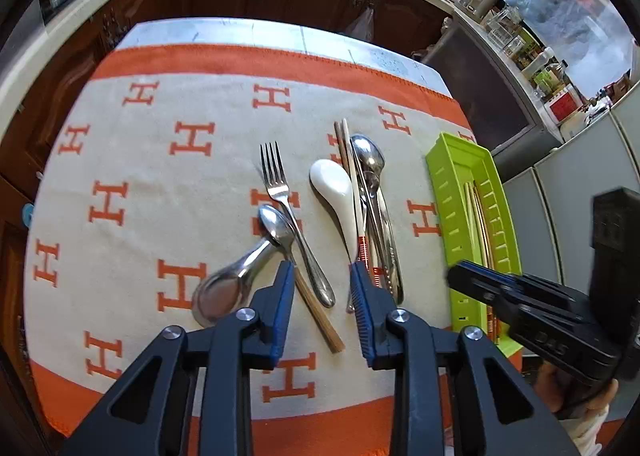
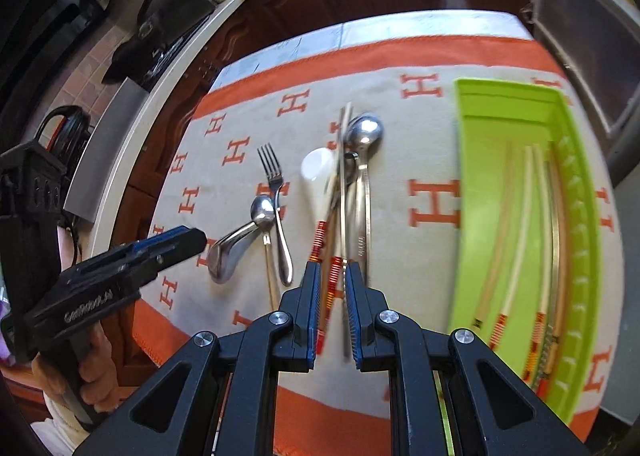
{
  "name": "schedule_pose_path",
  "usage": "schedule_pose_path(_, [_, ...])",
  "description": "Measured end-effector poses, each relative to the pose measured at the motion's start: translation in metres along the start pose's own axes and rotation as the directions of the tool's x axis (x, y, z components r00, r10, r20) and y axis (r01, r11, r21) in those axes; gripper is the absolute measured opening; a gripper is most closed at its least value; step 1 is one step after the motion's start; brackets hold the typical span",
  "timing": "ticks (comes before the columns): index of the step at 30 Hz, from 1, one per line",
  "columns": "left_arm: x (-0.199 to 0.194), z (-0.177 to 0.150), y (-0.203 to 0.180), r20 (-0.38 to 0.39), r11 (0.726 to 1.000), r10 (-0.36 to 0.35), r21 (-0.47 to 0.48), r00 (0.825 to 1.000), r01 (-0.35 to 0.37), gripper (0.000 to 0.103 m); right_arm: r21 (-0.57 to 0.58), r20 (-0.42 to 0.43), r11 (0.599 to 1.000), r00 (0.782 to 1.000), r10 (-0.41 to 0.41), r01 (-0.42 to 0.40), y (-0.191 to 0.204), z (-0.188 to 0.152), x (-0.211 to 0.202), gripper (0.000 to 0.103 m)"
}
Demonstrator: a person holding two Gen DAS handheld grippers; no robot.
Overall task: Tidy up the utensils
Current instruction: 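Grasp a steel chopstick with the right tool while the left tool grasps a red-striped chopstick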
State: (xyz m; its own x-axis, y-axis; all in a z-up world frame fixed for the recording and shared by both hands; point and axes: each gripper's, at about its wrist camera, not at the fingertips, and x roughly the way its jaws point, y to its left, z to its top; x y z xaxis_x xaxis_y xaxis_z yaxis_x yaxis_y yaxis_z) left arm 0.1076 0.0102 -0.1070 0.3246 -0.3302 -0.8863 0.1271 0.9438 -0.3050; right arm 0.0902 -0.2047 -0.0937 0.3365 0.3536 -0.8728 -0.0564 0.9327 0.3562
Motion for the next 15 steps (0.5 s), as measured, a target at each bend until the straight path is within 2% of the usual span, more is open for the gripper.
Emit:
schedule_pose_path(7, [0.016, 0.000, 0.017, -0.039, 0.998, -0.043, -0.054, 0.998, 0.041, 0.024, 0.018, -0.103, 1.000, 0.995, -0.016, 0.018, -0.003, 0.028, 0.065, 0.013])
schedule_pose_path(15, [0.031, 0.002, 0.029, -0.070, 0.996, -0.050, -0.082, 0.996, 0.045, 0.024, 0.045, -0.138, 0.997, 0.989, -0.050, 0.057, -0.016, 0.050, 0.101, 0.013])
